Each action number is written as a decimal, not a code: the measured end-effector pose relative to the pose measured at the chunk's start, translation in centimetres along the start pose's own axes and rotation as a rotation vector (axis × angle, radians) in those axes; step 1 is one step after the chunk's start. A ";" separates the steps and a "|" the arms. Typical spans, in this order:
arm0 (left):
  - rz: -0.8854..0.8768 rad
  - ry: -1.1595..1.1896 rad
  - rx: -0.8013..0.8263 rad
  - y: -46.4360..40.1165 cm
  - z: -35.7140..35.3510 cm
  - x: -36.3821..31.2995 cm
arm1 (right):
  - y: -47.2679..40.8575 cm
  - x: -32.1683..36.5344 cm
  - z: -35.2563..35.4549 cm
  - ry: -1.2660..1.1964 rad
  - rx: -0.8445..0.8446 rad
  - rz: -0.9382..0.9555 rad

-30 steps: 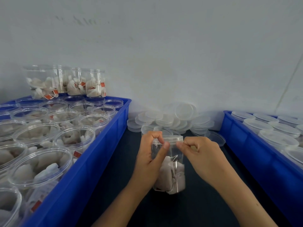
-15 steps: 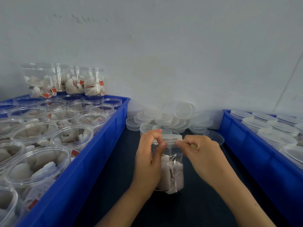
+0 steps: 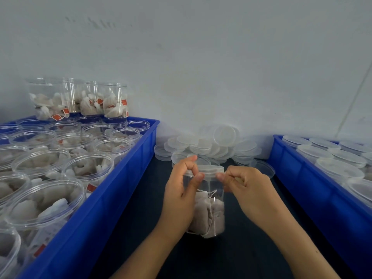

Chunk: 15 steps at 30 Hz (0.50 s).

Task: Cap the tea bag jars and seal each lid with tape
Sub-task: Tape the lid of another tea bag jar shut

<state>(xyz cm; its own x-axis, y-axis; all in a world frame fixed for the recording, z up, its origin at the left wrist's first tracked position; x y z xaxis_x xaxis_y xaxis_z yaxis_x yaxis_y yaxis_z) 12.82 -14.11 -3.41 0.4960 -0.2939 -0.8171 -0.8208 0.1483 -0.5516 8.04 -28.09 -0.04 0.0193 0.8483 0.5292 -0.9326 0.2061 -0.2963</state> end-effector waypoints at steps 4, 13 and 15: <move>-0.002 -0.008 -0.010 0.1 0.0 0.1 | 0.0 -0.1 0.1 0.016 -0.045 -0.015; -0.048 -0.102 -0.066 0.3 0.1 0.5 | -0.1 0.2 -0.3 0.093 -0.080 0.004; -0.060 -0.115 -0.067 0.3 0.0 0.3 | 0.0 0.4 -0.3 0.105 -0.084 0.012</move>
<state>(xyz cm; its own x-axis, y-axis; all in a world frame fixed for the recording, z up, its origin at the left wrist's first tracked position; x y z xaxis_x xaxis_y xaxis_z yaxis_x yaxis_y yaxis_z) 12.73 -14.13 -3.88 0.5706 -0.1892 -0.7991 -0.8041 0.0690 -0.5905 8.17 -27.58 -0.05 0.0502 0.8962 0.4407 -0.8996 0.2322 -0.3698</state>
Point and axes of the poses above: each hand's wrist, its own y-axis away from the middle knuckle, its own z-axis out of the back of the hand, x = y × z, the point moved 8 cm from there along -y, towards the middle knuckle, and after that the axes turned 11 degrees about y, right-handed, at the moved point
